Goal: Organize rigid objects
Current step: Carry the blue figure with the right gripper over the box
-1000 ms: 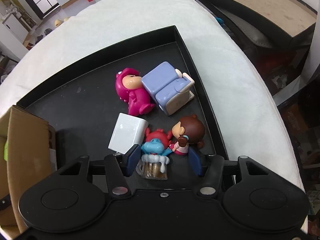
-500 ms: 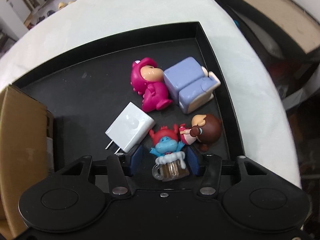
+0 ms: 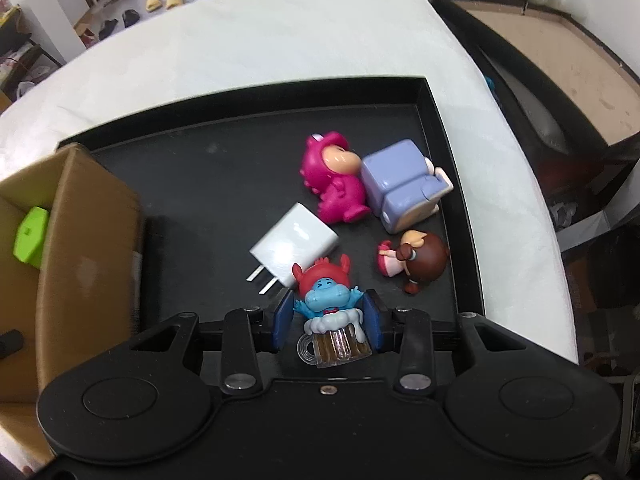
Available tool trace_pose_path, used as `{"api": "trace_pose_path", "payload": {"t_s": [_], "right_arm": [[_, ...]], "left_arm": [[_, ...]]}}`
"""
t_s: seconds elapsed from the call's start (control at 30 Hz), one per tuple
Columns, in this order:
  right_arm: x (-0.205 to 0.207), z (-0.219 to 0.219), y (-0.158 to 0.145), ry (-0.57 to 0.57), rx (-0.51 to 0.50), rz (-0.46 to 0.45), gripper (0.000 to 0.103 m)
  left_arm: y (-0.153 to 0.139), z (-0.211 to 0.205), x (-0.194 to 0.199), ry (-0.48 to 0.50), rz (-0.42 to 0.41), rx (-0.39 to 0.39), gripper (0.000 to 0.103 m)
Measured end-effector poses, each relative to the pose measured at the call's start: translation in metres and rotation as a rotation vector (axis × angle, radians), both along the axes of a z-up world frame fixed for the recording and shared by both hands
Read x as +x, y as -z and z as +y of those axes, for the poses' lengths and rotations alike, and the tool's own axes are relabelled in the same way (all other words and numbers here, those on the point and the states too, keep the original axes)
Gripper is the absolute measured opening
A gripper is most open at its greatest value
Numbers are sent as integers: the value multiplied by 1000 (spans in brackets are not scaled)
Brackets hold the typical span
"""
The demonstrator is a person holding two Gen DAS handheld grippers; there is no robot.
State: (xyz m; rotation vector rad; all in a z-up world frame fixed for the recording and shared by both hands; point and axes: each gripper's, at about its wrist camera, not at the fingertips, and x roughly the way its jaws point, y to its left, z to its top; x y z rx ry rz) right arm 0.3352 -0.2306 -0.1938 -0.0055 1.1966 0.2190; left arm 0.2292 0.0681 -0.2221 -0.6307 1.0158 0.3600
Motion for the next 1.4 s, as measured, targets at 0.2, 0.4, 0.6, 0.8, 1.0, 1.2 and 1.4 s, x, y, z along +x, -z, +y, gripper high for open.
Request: {"api": "trace_pose_path", "payload": {"t_s": [0.2, 0.4, 0.6, 0.8, 1.0, 1.2, 1.4], "right_arm": [[-9, 16, -25, -32, 19, -38, 37], [-15, 31, -50, -55, 83, -58, 37], [-21, 53, -73, -86, 84, -99, 37], [-25, 76, -88, -104, 95, -127, 37], [-31, 103, -95, -125, 94, -137, 37], [-31, 131, -90, -144, 78, -139, 37], [-29, 157, -71, -155, 46, -116, 37]], "left_arm": [[0, 0, -1, 6, -3, -1, 24], [0, 0, -2, 14, -7, -9, 24], [0, 0, -3, 23, -16, -22, 25], [1, 3, -5, 36, -23, -40, 25], [3, 6, -3, 55, -32, -57, 25], [5, 7, -5, 77, -39, -76, 26], [10, 12, -5, 77, -45, -100, 26]]}}
